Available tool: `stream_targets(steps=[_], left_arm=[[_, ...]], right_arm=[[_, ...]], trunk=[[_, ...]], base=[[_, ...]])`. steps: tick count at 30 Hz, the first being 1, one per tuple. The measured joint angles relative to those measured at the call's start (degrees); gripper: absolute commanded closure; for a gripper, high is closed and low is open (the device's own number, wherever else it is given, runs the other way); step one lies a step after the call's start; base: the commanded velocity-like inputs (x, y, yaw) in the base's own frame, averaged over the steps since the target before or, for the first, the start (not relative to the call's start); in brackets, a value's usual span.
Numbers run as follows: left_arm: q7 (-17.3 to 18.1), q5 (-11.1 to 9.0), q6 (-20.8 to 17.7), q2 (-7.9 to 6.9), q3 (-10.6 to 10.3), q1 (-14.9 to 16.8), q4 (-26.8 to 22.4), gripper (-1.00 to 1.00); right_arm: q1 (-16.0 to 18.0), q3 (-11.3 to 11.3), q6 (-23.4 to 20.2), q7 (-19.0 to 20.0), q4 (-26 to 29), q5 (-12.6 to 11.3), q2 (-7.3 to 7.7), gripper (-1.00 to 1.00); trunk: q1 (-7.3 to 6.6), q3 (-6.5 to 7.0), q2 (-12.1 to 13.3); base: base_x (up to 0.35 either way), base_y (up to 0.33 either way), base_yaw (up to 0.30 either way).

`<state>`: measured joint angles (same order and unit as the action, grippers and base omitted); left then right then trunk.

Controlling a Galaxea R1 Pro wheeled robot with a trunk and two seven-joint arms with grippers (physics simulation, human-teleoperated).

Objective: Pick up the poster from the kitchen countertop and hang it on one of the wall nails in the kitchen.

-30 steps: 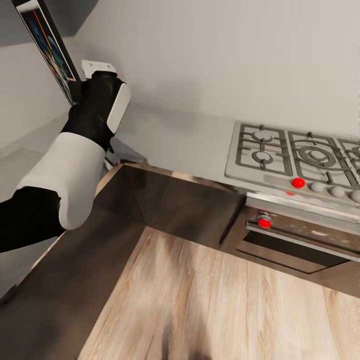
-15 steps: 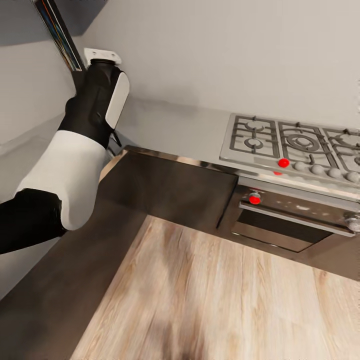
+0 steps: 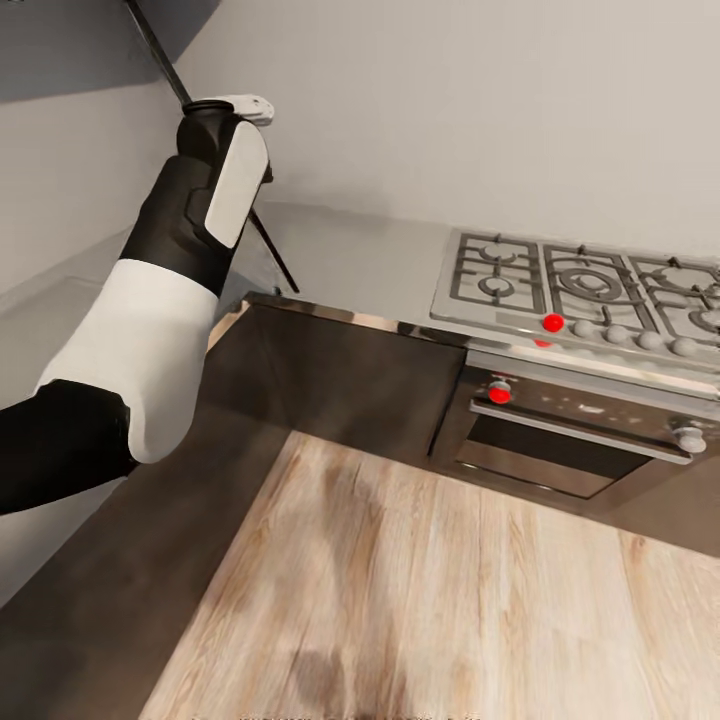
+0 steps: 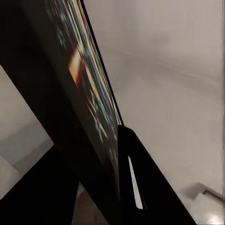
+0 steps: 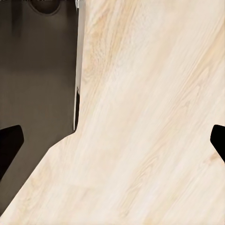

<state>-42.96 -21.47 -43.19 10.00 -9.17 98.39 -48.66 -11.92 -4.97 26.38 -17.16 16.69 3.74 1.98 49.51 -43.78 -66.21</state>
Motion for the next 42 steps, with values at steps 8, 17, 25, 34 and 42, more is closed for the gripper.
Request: stream_targets(steps=[8,17,25,34,42], left_arm=[[0.04,-0.72,-0.02,0.00,-0.36,0.00,0.06,1.00],[0.01,-1.36,-0.02,0.00,-0.86,0.00,0.07,1.00],[0.01,-1.50,-0.02,0.00,-0.91,-0.01,0.02,1.00],[0.01,-1.53,-0.02,0.00,-0.85,-0.01,0.05,1.00],[-0.01,-1.53,-0.02,0.00,-0.81,-0.01,0.04,1.00]], right_arm=[[0.00,0.01,0.00,-0.03,0.01,0.00,0.00,-1.00],[-0.01,0.01,0.00,0.00,0.01,0.00,0.00,-1.00],[-0.01,0.01,0.00,-0.01,0.01,0.00,0.00,-1.00],[-0.01,0.01,0.00,0.00,0.01,0.00,0.00,-1.00],[0.00,0.00,0.00,-0.01,0.00,0.00,0.00,-1.00]], trunk=[[0.01,0.67,0.00],[0.02,1.48,0.00],[0.02,2.21,0.00],[0.02,3.04,0.00],[0.02,3.77,0.00]], base=[[-0.267,-0.132,-0.091],[-0.290,-0.149,-0.097],[-0.293,-0.151,-0.098],[-0.298,-0.150,-0.097],[-0.308,-0.145,-0.097]])
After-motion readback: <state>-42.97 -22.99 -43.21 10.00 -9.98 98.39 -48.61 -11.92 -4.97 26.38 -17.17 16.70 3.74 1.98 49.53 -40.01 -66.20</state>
